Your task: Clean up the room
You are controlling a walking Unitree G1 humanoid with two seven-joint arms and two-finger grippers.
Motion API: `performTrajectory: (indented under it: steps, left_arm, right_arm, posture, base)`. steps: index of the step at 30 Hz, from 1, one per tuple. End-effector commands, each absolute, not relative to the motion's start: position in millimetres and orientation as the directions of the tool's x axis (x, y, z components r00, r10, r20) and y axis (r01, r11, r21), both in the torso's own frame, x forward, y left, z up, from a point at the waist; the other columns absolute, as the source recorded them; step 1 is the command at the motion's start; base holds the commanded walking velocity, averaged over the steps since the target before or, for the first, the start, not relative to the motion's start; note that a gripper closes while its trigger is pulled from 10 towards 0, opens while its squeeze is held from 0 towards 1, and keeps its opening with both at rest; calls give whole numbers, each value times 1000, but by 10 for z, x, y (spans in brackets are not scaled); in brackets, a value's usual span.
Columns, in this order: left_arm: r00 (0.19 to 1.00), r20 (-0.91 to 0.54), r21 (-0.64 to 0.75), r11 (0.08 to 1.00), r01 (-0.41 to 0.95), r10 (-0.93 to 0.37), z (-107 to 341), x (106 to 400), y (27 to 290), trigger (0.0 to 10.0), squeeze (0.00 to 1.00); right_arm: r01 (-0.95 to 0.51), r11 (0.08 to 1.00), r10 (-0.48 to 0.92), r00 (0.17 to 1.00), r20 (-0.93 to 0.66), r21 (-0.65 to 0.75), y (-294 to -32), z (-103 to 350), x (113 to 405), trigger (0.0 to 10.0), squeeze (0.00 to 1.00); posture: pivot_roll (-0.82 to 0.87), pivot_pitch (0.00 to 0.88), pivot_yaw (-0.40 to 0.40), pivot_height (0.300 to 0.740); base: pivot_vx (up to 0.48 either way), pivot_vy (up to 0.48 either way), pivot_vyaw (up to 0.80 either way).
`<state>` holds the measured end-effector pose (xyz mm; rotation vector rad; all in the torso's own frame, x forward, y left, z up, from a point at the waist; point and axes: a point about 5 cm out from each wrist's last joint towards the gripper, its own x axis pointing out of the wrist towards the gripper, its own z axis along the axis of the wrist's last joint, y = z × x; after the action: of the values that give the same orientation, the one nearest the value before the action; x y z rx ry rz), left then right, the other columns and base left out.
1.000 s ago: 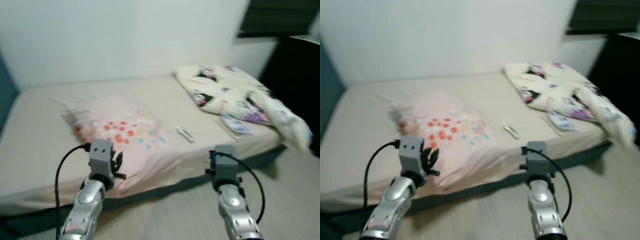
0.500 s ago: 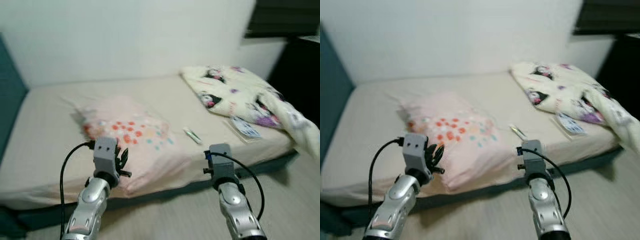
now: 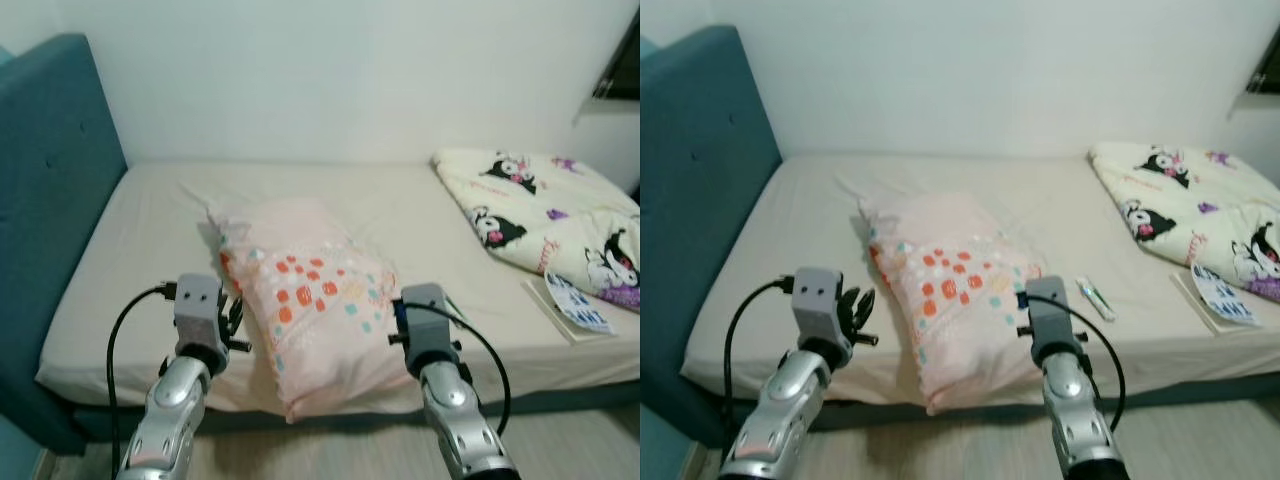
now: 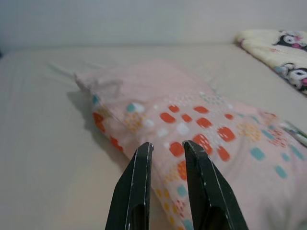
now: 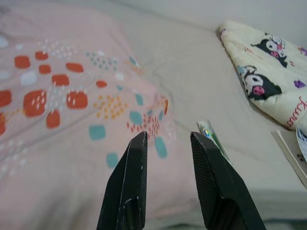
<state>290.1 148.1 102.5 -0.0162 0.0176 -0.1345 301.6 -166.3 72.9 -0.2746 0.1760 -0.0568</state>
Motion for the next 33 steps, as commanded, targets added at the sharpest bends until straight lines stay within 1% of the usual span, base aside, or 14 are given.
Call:
performTrajectory:
  steps: [1, 8, 13, 15, 17, 18, 20, 23, 24, 28, 33]
  left_arm:
    - [990, -23, -4, 990, 140, -140, 1013, 2898, 1466, 10000, 0]
    - [991, -25, 1, 991, 134, -134, 1010, 2906, 1494, 10000, 0]
    - [991, -25, 2, 991, 133, -133, 1008, 2907, 1501, 10000, 0]
    - [991, -25, 1, 991, 132, -132, 1006, 2907, 1503, 10000, 0]
    - [991, -25, 1, 991, 131, -131, 1007, 2908, 1504, 10000, 0]
    - [991, -25, 0, 992, 130, -130, 1009, 2908, 1507, 10000, 0]
    - [991, -24, 0, 992, 128, -128, 1009, 2909, 1509, 10000, 0]
    - [992, -24, 0, 992, 125, -125, 1009, 2908, 1516, 10000, 0]
    - [993, -19, -12, 994, 113, -113, 1009, 2907, 1533, 10000, 0]
    - [996, -30, 2, 996, 86, -86, 1001, 2917, 1567, 10000, 0]
    - [996, -32, -1, 997, 82, -82, 1001, 2918, 1574, 10000, 0]
  right_arm:
    - [47, 962, -97, 980, -175, -270, -1717, 694, 3000, 10000, 0]
    - [42, 963, -90, 981, -172, -265, -1706, 697, 3004, 10000, 0]
    - [27, 957, -79, 982, -172, -290, -1698, 704, 3012, 10000, 0]
    - [1, 945, -60, 983, -171, -328, -1676, 700, 3016, 10000, 0]
    - [-1, 945, -56, 985, -165, -327, -1667, 704, 3016, 10000, 0]
    - [12, 958, -62, 984, -167, -287, -1669, 704, 3011, 10000, 0]
    - [25, 965, -71, 983, -167, -262, -1676, 706, 3008, 10000, 0]
    - [25, 963, -72, 983, -168, -267, -1680, 705, 3009, 10000, 0]
    - [18, 958, -69, 983, -168, -287, -1682, 698, 3012, 10000, 0]
    - [17, 956, -67, 985, -160, -294, -1680, 704, 3014, 10000, 0]
    - [20, 950, -69, 987, -144, -313, -1681, 720, 3021, 10000, 0]
  posture:
    - [68, 8, -42, 740]
    - [69, 3, -39, 740]
    - [69, 3, -39, 740]
    - [69, 3, -39, 740]
    - [70, 11, -41, 740]
    - [70, 11, -41, 740]
    - [70, 11, -41, 740]
    - [73, 13, -43, 740]
    - [73, 14, -44, 740]
    - [74, 16, -43, 740]
    - [75, 19, -43, 740]
  base:
    - [296, 0, 0]
    - [295, 0, 0]
    - [298, 0, 0]
    - [292, 0, 800]
    - [296, 0, 800]
    - [296, 0, 0]
    - [296, 0, 0]
    - [294, 0, 0]
    - [0, 0, 0]
    - [0, 0, 0]
    - [0, 0, 0]
